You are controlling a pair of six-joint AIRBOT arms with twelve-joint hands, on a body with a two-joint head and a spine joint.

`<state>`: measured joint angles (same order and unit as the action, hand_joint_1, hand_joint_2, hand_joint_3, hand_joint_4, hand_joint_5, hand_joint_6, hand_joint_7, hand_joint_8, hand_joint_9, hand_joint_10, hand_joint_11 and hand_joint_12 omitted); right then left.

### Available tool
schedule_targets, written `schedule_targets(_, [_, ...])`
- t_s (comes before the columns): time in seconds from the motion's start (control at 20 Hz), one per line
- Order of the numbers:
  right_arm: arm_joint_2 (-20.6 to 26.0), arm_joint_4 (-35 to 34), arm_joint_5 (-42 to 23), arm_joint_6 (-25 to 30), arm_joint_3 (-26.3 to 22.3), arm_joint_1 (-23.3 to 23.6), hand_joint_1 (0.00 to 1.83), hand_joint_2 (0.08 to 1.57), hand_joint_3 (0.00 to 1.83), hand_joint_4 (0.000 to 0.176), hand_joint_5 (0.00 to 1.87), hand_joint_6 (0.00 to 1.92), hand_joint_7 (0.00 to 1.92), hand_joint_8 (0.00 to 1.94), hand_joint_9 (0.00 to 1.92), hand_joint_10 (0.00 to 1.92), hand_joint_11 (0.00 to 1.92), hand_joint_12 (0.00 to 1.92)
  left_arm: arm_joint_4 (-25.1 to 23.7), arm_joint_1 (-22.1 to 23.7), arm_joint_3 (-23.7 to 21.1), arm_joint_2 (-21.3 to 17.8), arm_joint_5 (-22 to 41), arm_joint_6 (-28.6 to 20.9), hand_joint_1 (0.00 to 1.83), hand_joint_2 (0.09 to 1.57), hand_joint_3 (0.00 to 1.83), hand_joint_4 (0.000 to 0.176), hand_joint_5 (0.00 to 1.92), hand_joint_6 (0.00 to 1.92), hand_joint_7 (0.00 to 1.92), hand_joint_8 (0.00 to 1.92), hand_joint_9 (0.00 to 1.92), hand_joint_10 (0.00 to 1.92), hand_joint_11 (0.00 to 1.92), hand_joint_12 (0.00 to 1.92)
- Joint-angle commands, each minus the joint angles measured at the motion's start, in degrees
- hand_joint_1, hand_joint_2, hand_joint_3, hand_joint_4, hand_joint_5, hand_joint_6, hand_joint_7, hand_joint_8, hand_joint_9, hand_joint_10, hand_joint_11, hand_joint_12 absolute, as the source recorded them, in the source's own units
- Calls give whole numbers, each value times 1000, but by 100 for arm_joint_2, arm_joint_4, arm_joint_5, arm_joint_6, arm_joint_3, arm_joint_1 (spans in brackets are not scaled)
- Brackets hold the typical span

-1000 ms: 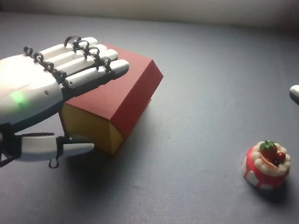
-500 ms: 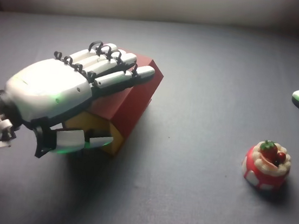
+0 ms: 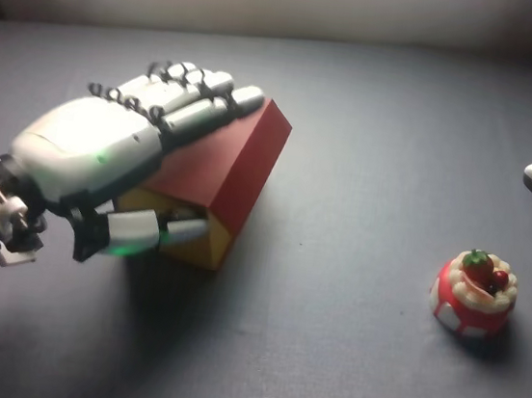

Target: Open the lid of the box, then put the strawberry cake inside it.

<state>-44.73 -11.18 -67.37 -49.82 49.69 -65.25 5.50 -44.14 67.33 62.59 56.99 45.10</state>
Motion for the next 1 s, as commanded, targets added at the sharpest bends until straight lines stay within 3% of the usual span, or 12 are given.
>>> schedule_targets(0.0, [-1, -38, -750, 35, 24, 11, 513, 1311, 1, 0, 0, 0, 0, 0, 0, 0, 0, 0, 78, 10, 19, -13, 926, -24, 744, 1249, 16, 174, 0, 0, 0, 0, 0, 0, 0, 0])
schedule_targets(0.2, [-20, -95, -807, 51, 24, -25, 511, 1316, 4, 0, 0, 0, 0, 0, 0, 0, 0, 0, 456, -71, 34, -42, 1351, -31, 671, 1279, 11, 176, 0, 0, 0, 0, 0, 0, 0, 0])
schedule_targets(0.25, [-25, -108, -820, 51, 24, -32, 497, 1319, 4, 0, 0, 0, 0, 0, 0, 0, 0, 0, 557, -103, 36, -56, 1464, -49, 680, 1274, 7, 158, 0, 0, 0, 0, 0, 0, 0, 0])
schedule_targets(0.3, [-29, -120, -831, 51, 24, -40, 518, 1317, 2, 0, 0, 0, 0, 0, 0, 0, 0, 0, 594, -115, 49, -63, 1508, -79, 694, 1263, 1, 172, 0, 0, 0, 0, 0, 0, 0, 0])
schedule_targets(0.35, [-30, -131, -842, 51, 24, -48, 513, 1316, 2, 0, 0, 0, 0, 0, 0, 0, 0, 0, 612, -116, 63, -63, 1533, -107, 695, 1253, 0, 175, 0, 0, 0, 0, 0, 0, 0, 0])
schedule_targets(0.7, [-48, -231, -947, 81, 18, -116, 527, 1322, 2, 0, 0, 0, 0, 0, 0, 0, 0, 0, 1015, -145, 201, 4, 1966, -355, 441, 1297, 10, 175, 0, 0, 0, 0, 0, 0, 0, 0])
schedule_targets(0.95, [-63, -263, -983, 98, 17, -142, 539, 1324, 2, 0, 0, 0, 0, 0, 0, 0, 0, 0, 1604, -217, 289, 37, 2314, -413, 340, 1254, 0, 176, 0, 0, 0, 0, 0, 0, 0, 0])
